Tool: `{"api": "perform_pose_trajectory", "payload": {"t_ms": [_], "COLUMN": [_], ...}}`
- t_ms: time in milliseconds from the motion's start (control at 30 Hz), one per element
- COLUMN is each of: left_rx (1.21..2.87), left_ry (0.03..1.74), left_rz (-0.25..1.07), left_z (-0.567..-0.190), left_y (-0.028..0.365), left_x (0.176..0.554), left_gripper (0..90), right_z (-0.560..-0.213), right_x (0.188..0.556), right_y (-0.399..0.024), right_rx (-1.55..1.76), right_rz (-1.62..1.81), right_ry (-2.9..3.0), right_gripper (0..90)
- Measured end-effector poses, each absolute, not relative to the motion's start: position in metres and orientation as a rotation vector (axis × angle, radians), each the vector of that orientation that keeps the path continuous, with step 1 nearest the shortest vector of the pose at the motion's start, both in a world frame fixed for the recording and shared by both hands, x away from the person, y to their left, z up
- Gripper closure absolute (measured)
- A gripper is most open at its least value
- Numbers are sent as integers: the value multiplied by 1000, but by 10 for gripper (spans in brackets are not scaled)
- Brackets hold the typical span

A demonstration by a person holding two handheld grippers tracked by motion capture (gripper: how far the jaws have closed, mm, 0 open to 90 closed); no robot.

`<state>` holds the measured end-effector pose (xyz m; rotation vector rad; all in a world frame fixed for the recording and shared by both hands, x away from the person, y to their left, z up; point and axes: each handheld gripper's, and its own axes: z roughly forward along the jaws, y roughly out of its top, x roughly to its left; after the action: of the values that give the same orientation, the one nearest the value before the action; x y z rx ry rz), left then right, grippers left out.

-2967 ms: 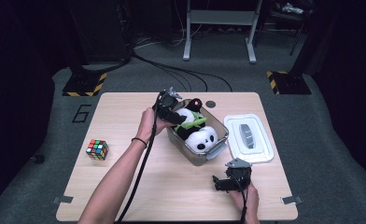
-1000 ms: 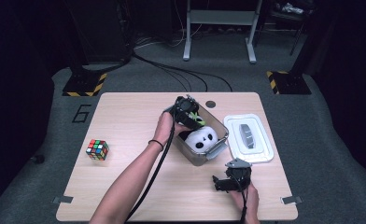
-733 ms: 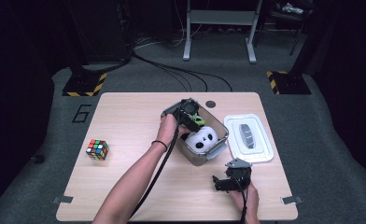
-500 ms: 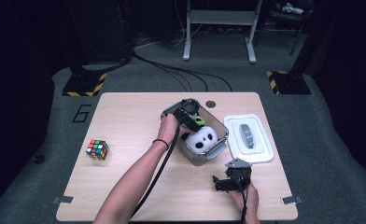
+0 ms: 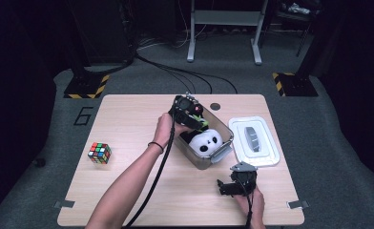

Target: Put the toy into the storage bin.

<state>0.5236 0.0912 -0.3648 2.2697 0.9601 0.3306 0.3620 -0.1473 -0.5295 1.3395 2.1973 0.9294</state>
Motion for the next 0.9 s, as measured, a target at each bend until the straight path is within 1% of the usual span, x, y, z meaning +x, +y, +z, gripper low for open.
{"api": "perform_pose_trajectory", "payload": {"t_ms": [100, 233, 467, 900], "left_rx": [2240, 2213, 2180, 2102], "left_ry": [949, 950, 975, 1000], "left_rz": [358, 379, 395, 441], "left_z": [-353, -346, -349, -352], "left_y": [106, 124, 153, 193], "left_x": [515, 506, 493, 468], "left_gripper": [154, 145, 115, 92], "right_z": [-530, -530, -530, -530], "right_x": [362, 362, 362, 362], "right_y": [-147, -147, -147, -147], "right_rx": [1344, 1343, 1335, 1336], "right_rz": [930, 930, 929, 928], "right_ry": [2194, 2194, 2198, 2197], "right_gripper": [0, 0, 0, 0]}}
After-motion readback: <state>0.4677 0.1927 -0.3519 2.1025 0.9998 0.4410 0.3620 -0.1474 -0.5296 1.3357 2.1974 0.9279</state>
